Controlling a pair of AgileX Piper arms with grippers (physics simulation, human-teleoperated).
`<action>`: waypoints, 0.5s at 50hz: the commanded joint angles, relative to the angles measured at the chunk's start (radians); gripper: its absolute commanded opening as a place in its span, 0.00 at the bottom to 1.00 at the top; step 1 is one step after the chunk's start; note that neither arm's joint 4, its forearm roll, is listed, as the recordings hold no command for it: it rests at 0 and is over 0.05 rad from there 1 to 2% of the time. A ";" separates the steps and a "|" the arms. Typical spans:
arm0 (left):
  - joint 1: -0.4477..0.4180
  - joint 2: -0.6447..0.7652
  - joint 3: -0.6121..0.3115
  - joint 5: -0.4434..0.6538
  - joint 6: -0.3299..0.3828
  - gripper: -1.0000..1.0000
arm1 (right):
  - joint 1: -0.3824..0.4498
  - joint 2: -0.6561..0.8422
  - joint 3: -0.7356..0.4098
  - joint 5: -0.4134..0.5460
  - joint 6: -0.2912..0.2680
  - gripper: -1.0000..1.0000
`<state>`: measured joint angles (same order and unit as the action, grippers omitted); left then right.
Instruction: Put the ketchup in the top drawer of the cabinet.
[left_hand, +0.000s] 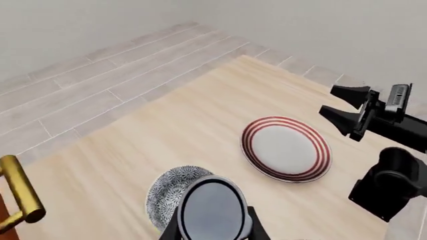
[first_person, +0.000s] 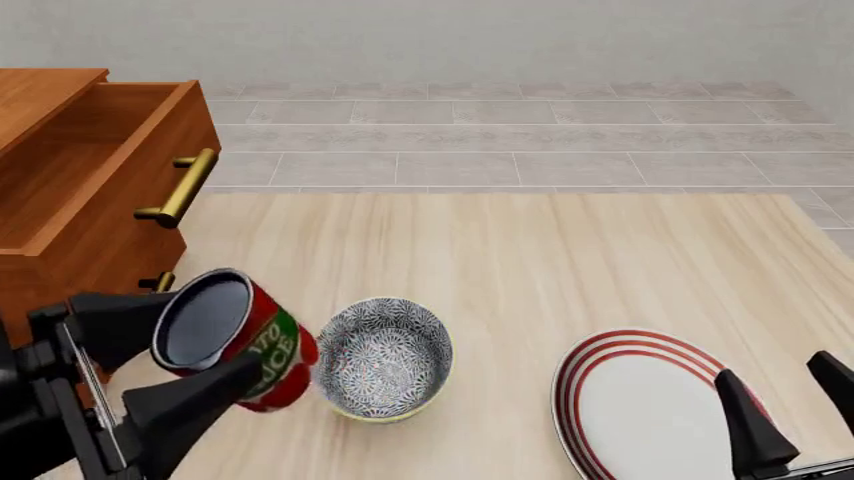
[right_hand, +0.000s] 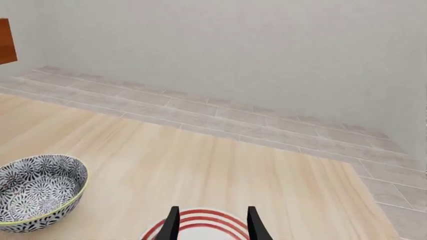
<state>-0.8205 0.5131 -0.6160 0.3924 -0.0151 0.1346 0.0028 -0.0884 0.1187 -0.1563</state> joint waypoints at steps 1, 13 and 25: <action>0.140 -0.107 -0.102 0.237 0.047 0.00 | 0.000 0.000 -0.007 0.010 -0.002 1.00; 0.218 -0.113 -0.214 0.409 0.020 0.00 | -0.004 -0.001 -0.007 0.010 0.002 1.00; 0.252 -0.095 -0.381 0.559 0.047 0.00 | -0.007 0.004 -0.006 0.006 0.004 1.00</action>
<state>-0.5970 0.4135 -0.8779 0.8340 -0.0109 0.1292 0.0053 -0.0958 0.1261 -0.1539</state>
